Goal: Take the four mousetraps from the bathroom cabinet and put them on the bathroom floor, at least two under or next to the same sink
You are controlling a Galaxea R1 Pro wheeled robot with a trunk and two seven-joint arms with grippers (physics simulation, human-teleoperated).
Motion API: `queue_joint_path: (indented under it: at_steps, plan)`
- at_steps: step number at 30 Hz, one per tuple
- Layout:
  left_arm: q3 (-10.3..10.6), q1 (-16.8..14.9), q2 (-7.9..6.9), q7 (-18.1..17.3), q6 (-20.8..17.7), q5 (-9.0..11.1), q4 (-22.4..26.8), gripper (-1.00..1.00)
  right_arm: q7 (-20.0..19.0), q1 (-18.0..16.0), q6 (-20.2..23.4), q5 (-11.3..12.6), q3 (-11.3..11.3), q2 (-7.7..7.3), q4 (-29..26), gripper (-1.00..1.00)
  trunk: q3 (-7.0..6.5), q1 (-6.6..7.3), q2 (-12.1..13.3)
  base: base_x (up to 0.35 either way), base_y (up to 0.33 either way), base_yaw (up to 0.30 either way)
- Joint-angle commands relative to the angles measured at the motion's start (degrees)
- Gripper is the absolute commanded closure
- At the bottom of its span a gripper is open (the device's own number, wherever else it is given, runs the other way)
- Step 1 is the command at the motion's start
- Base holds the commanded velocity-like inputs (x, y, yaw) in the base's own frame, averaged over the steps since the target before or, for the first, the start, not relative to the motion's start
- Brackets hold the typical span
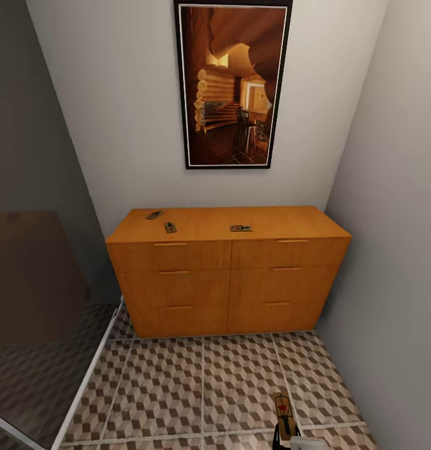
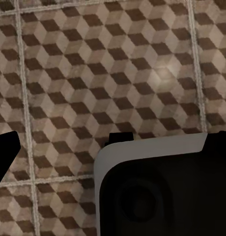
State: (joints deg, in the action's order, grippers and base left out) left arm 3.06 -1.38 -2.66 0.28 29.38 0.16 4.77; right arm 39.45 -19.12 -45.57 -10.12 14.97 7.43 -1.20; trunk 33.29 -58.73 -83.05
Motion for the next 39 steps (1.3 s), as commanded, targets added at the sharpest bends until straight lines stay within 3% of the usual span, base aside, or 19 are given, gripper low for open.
queue_joint_path:
  at_steps: [1,5,7,9,11,12,14,16,18,25,29,32,37,39]
  plan:
    - [0.3,0.0,-0.01,0.1,0.2,0.0,0.1,-1.0,0.7,0.0,0.0,-0.5,0.0,0.02,0.1,1.0,0.05,0.0,0.0,0.002,0.0,0.0]
    - [0.2,-0.1,0.12,0.4,-0.4,0.0,3.3,-1.0,0.7,0.0,0.0,-0.5,0.1,0.02,0.1,1.0,0.05,0.0,0.0,0.001,0.0,0.0]
    - [0.2,0.0,0.42,0.8,-2.0,0.0,7.3,-1.0,0.7,0.0,0.0,-0.5,0.0,0.02,0.1,1.0,0.05,0.0,0.0,0.0,0.0,0.0]
    - [0.2,-0.1,1.03,1.2,-6.4,0.0,12.5,-1.0,0.7,0.0,0.0,-0.5,0.0,0.03,0.1,1.0,0.05,0.0,0.0,0.0,0.0,0.0]
    - [0.2,-0.1,1.48,1.5,-14.0,0.0,18.3,-1.0,0.7,0.0,0.0,-0.5,0.0,0.02,0.1,1.0,0.05,0.0,0.0,0.0,0.0,0.0]
    - [0.2,-0.1,1.67,1.5,-20.0,0.0,22.6,-1.0,0.7,0.0,0.0,-0.5,0.0,0.01,0.1,1.0,0.05,0.0,0.0,0.0,0.0,0.0]
    - [0.2,-0.1,1.82,1.5,-25.8,0.0,27.1,-1.0,0.7,0.0,0.0,-0.5,0.0,0.0,0.1,1.0,0.05,0.0,0.0,0.0,0.0,0.0]
    - [0.2,-0.1,2.32,1.6,-34.7,0.0,35.5,-1.0,0.7,0.0,0.0,-0.5,0.0,0.01,0.1,1.0,0.05,0.0,0.0,0.0,0.0,0.0]
    - [0.2,-0.1,2.61,1.6,-38.6,0.0,41.0,-1.0,0.7,0.0,0.0,-0.5,0.1,0.01,0.1,1.0,0.05,0.0,0.0,0.0,0.0,0.0]
    - [0.2,-0.1,3.68,1.7,-46.9,-0.2,55.1,-1.0,0.7,0.0,0.0,-0.5,0.0,-0.01,0.1,1.0,0.05,0.0,0.0,0.0,0.0,0.0]
    - [0.3,-0.1,4.18,1.6,-55.9,-0.4,63.2,-1.0,0.7,0.0,0.0,-0.5,0.0,0.0,0.1,1.0,0.05,0.0,0.0,0.0,0.0,0.0]
    - [0.3,-0.1,4.37,1.6,-60.0,-0.4,68.0,-1.0,0.7,0.0,0.0,-0.5,0.0,0.01,0.1,1.0,0.05,0.0,0.0,0.0,0.0,0.0]
    - [0.3,-0.2,5.6,1.6,-62.3,-0.5,73.8,-1.0,0.7,0.0,0.0,-0.5,0.0,0.02,0.1,1.0,0.05,0.0,0.0,0.0,0.0,0.0]
    - [0.3,-0.4,6.76,1.6,-62.8,-0.6,76.2,-1.0,0.7,0.0,0.0,-0.5,0.0,0.0,0.1,1.0,0.05,0.0,0.0,0.0,0.0,0.0]
